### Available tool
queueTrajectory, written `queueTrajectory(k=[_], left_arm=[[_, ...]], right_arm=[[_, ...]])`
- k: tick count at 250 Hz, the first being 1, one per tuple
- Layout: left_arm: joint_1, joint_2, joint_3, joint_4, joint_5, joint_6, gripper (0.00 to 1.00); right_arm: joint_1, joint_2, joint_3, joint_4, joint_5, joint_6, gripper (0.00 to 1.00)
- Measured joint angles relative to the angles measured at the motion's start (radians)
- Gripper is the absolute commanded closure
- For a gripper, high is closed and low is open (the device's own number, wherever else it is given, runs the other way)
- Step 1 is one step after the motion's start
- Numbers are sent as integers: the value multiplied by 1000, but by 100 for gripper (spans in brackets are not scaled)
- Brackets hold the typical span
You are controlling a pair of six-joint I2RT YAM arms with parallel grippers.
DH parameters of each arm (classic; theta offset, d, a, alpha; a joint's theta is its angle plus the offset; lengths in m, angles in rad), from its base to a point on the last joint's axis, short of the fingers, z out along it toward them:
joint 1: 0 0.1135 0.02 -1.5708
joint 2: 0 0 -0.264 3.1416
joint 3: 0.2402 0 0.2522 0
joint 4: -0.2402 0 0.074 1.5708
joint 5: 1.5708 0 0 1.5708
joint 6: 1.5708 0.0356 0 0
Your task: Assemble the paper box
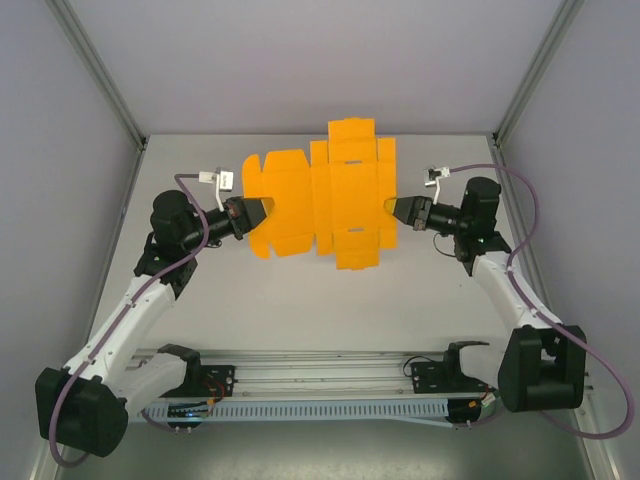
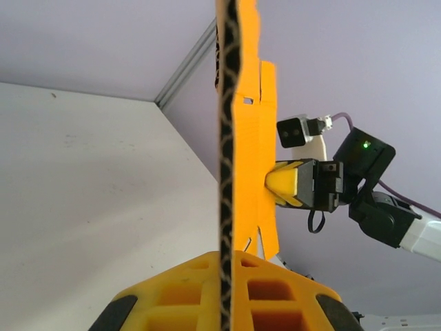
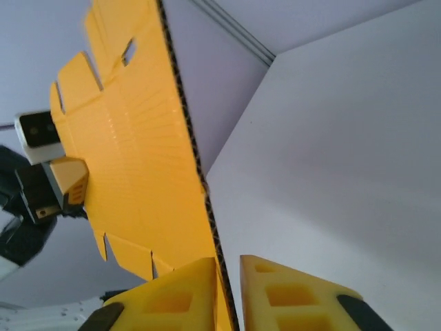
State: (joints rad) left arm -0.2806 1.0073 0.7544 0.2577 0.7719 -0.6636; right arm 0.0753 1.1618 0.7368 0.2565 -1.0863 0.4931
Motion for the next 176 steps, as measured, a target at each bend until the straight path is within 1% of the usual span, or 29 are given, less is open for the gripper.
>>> queueTrajectory(k=[11, 24, 43, 44, 48, 51, 54, 62, 70, 72, 94, 139, 157, 176], left_arm=[[0, 1, -2, 0, -6, 0, 100], [1, 4, -6, 0, -10, -1, 100], [1, 21, -13, -1, -19, -1, 100], [1, 23, -14, -1, -20, 0, 99], [1, 27, -14, -1, -22, 0, 90], [1, 32, -14, -5, -25, 0, 81], [1, 36, -14, -9, -31, 0, 69], [1, 45, -14, -21, -46, 5, 35], [1, 51, -14, -35, -60, 7, 6], [1, 53, -14, -40, -65, 8, 2], [0, 54, -15, -113, -148, 23, 1], [0, 60, -13, -321, -388, 38, 1], [0, 85, -3, -388, -442, 40, 1], [0, 126, 13, -430, -462, 42, 1]], right_arm=[[6, -14, 0, -11, 5, -26, 100], [19, -31, 3, -49, 30, -63, 100], [57, -44, 35, -167, 123, -163, 100], [60, -44, 38, -174, 130, -168, 100], [71, -45, 48, -201, 156, -181, 100], [79, -45, 57, -220, 177, -202, 100], [89, -45, 66, -242, 203, -216, 100], [116, -44, 92, -303, 275, -259, 100], [142, -44, 114, -352, 333, -297, 100], [148, -44, 120, -365, 349, -304, 100], [201, -36, 171, -475, 493, -408, 100], [233, 29, 195, -604, 734, -608, 100], [261, 72, 195, -625, 832, -703, 100], [296, 118, 196, -620, 937, -833, 100]])
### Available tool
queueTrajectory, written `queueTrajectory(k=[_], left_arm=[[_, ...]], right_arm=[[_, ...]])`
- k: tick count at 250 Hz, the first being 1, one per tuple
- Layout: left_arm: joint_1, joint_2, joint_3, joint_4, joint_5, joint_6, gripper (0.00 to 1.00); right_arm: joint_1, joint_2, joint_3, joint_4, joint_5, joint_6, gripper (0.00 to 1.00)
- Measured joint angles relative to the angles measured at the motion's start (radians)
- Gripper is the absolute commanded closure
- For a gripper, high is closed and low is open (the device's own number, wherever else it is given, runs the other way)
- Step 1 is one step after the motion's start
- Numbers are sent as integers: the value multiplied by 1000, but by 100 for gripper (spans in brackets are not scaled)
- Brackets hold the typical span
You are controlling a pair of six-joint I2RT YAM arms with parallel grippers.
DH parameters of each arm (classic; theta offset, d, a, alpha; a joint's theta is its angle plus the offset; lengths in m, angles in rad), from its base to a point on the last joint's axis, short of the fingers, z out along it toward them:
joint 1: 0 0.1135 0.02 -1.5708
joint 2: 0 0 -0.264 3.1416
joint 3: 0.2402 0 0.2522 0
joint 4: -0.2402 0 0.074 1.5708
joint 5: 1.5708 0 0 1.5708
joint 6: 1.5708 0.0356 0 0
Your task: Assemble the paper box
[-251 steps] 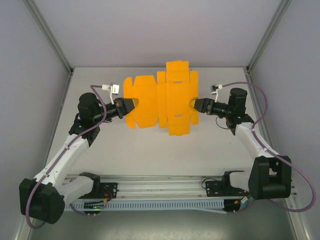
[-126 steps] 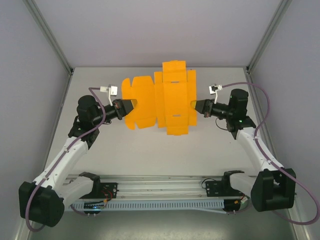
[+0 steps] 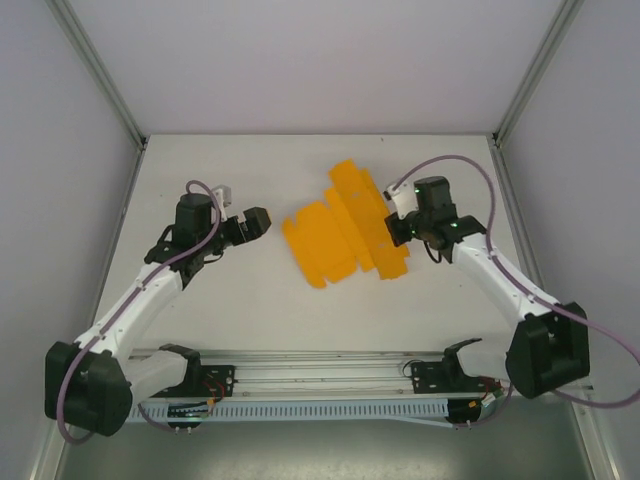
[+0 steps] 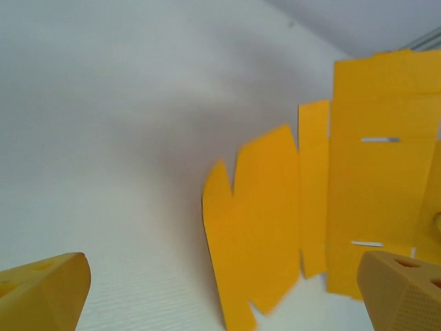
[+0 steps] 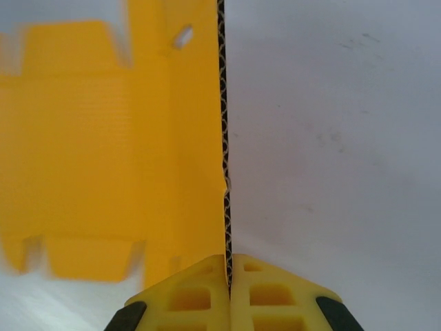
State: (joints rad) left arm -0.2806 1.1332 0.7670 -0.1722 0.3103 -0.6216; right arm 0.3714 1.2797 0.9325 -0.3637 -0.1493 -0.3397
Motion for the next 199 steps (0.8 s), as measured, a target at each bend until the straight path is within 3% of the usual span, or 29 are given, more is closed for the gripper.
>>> queueTrajectory(k=[53, 105, 142, 199], left_arm=[[0, 115, 85, -23, 50, 0, 1], [0, 253, 229, 8, 156, -3, 1], [0, 385, 348, 31, 248, -16, 2], [-12, 604, 570, 68, 381, -39, 1]], right_arm=[[90, 113, -6, 159, 265, -361, 100], [180, 203, -134, 604, 467, -675, 100], [232, 271, -216, 834, 531, -814, 100], [274, 282, -228, 933, 515, -840, 100]])
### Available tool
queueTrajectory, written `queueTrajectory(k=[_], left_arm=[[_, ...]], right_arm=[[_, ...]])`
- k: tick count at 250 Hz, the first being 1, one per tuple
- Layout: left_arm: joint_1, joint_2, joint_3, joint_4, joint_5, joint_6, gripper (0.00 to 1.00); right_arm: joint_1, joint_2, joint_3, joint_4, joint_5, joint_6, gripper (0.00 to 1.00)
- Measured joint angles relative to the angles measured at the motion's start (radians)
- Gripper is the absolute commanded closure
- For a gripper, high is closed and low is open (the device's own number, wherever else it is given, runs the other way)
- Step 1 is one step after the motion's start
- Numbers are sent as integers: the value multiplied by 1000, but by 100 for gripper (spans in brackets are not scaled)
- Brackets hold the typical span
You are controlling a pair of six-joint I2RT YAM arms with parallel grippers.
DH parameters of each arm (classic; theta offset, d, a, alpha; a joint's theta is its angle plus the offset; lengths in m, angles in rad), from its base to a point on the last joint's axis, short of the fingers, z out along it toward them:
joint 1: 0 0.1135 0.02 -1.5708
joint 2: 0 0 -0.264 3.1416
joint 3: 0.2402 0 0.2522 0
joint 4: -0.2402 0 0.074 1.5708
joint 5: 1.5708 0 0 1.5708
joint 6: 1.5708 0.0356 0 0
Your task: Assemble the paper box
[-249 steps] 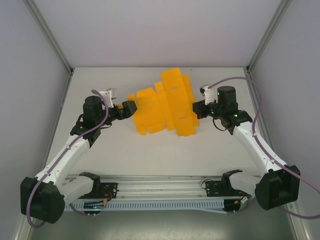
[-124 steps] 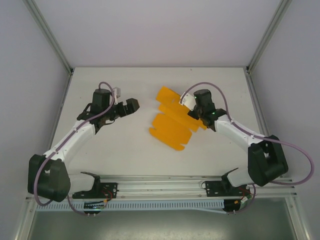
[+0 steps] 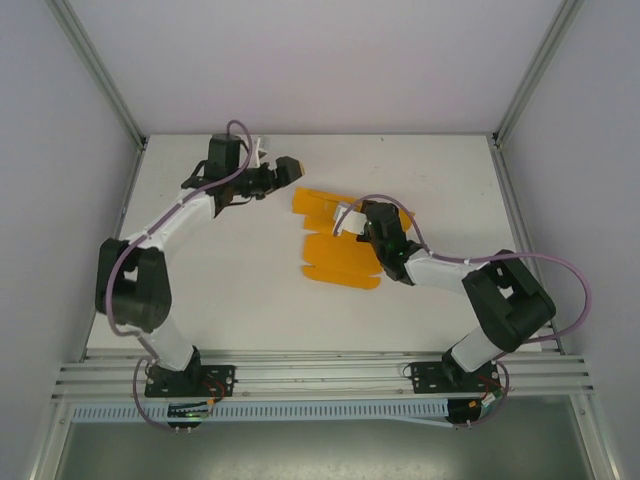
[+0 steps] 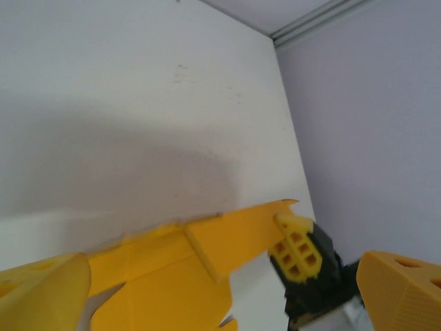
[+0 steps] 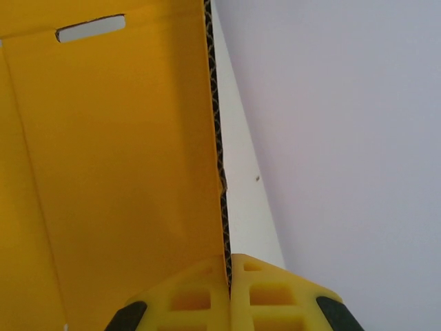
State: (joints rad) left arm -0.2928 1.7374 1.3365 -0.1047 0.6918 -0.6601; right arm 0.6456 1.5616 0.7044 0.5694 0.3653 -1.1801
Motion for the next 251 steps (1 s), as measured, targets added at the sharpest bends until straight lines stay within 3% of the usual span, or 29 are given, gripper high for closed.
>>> queueTrajectory(k=[59, 119, 183, 251], left_arm=[[-65, 186, 189, -13, 65, 5, 2], [-91, 251, 183, -34, 95, 5, 2], [-93, 193, 27, -4, 89, -3, 28], [-95, 183, 14, 54, 118, -31, 40]], right_arm=[[13, 105, 14, 65, 2, -1, 100], [13, 141, 60, 61, 11, 19, 100], [13, 156, 84, 39, 43, 55, 100], [32, 158, 86, 35, 53, 84, 100]])
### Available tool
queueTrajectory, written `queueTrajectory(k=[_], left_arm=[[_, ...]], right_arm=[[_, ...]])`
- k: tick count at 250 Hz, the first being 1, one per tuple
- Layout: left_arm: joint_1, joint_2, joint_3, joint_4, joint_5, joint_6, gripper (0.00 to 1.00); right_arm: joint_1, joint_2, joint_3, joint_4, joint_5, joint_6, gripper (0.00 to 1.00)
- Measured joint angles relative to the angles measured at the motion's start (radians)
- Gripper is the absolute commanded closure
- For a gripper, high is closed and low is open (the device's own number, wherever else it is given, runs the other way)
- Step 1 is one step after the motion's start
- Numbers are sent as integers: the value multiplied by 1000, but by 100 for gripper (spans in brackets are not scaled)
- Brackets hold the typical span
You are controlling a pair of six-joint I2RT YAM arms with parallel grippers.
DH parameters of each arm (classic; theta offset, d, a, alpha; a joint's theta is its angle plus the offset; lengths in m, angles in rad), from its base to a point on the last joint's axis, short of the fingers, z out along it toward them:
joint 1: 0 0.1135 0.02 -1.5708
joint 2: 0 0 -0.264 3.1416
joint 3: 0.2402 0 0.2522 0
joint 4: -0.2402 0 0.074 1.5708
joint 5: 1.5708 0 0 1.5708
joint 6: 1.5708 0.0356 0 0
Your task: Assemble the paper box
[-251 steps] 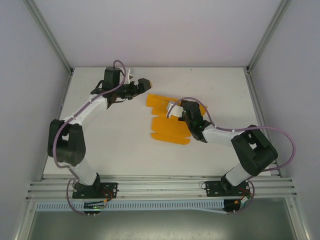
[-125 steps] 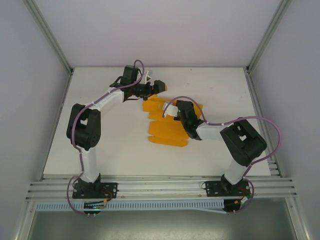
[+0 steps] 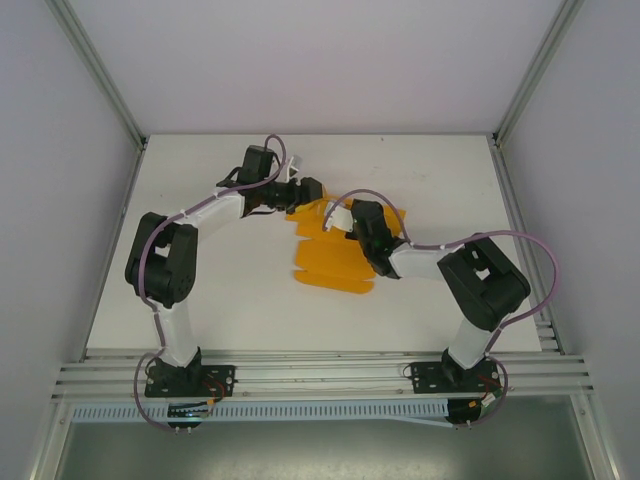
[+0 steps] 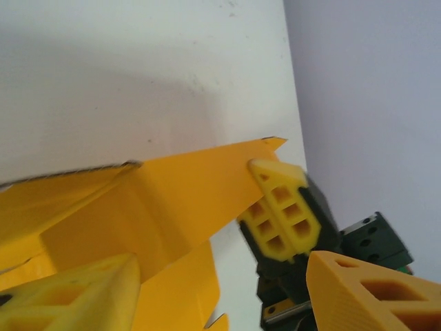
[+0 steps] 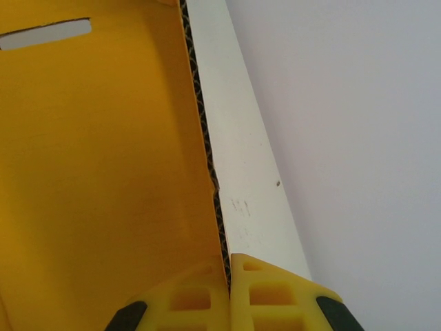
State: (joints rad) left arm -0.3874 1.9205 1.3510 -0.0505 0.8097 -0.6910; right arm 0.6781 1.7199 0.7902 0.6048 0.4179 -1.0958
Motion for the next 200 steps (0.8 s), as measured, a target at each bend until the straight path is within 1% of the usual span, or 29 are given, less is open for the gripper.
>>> queueTrajectory(k=[17, 64, 93, 119, 149, 185, 200], left_arm=[[-2, 8, 7, 17, 17, -15, 43], [-11, 37, 24, 47, 25, -43, 44], [-13, 48, 24, 70, 24, -71, 57], [-14, 58, 7, 139, 39, -125, 58], [-16, 60, -17, 211, 49, -178, 67], [-19, 60, -27, 248, 51, -216, 83], [-20, 60, -31, 257, 53, -227, 88]], right_arm=[[11, 0, -1, 5, -2, 0, 100], [9, 0, -2, 8, 4, 19, 100], [6, -2, -10, 8, 5, 41, 100], [-1, -19, -20, 9, 4, 72, 100], [-3, -34, -34, 8, 5, 101, 100], [-3, -59, -53, 9, 7, 128, 100], [-3, -66, -56, 9, 9, 137, 100]])
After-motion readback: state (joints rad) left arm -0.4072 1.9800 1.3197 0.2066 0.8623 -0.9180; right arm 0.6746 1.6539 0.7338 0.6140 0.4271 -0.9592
